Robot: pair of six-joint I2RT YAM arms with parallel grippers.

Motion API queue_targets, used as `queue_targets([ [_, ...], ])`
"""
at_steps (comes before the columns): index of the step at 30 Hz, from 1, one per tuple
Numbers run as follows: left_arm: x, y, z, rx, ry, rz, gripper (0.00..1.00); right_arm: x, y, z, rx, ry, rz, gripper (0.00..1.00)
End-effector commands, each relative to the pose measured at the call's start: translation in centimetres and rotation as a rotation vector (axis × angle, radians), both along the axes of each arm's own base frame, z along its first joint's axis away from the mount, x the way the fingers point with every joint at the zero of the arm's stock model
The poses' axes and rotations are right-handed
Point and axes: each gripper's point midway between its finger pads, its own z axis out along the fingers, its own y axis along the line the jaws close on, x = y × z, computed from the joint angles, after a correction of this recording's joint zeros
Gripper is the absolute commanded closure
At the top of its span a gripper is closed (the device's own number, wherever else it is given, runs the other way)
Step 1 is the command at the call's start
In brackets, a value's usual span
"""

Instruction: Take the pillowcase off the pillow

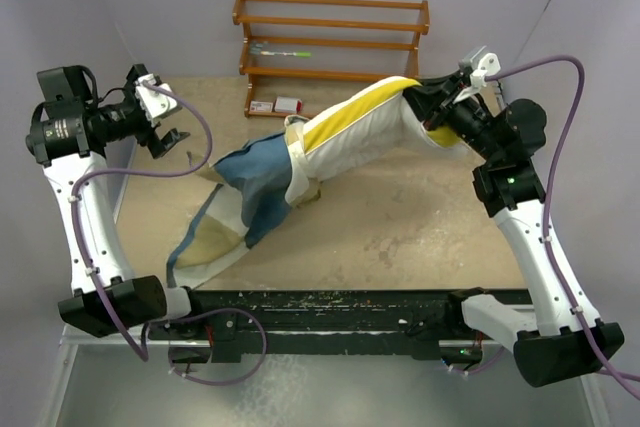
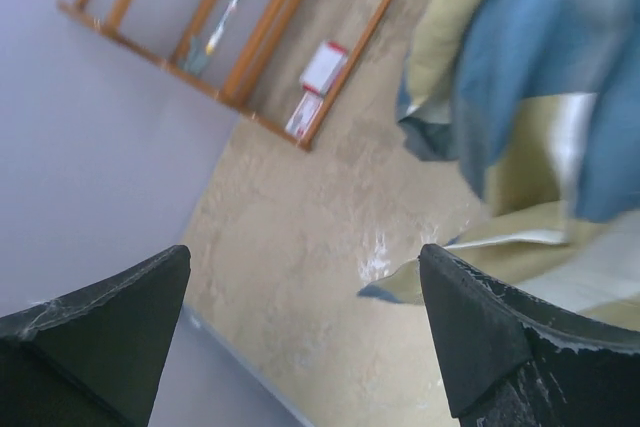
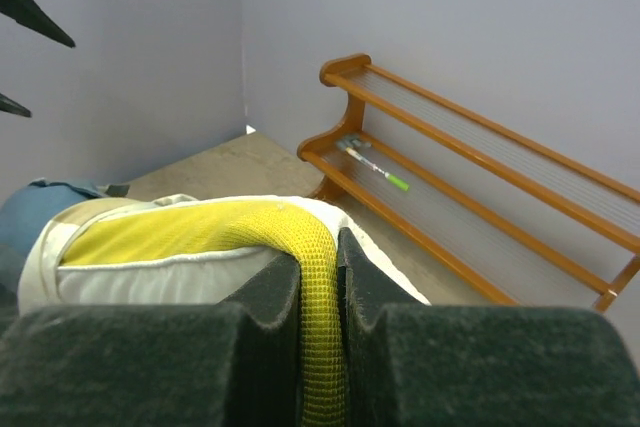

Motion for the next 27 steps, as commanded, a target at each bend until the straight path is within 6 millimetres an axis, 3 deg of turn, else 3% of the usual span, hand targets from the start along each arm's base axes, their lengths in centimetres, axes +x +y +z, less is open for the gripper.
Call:
queue_targets([
  [1, -3.1, -3.6, 0.8, -0.059, 0.015, -0.227, 0.01, -1.6, -1.7, 7.9, 0.078, -0.272, -0.080, 1.00],
  [4, -4.2, -4.8, -2.0, -0.020, 0.109, -0.286, 0.01, -1.5, -1.4, 8.0, 0.055, -0.282, -0.066, 1.00],
  [13, -4.3, -6.0, -8.1, 0.056, 0.143, -0.294, 0.01, -1.5, -0.9, 8.6, 0.087, -0.302, -0.035, 1.00],
  [17, -2.4, -5.3, -8.6, 0.046, 0.119, -0.226, 0.01, -2.0, -0.7, 8.9, 0.087, -0.311, -0.011, 1.00],
  [21, -1.8, -5.5, -8.6, 0.027, 0.096, -0.219, 0.00, -2.5, -0.2, 8.8, 0.084, -0.305, 0.023, 1.00],
  [27, -2.4, -5.6, -11.7, -0.003, 0.216, -0.236, 0.06, -3.0, -0.1, 9.3, 0.123, -0.308, 0.045, 1.00],
])
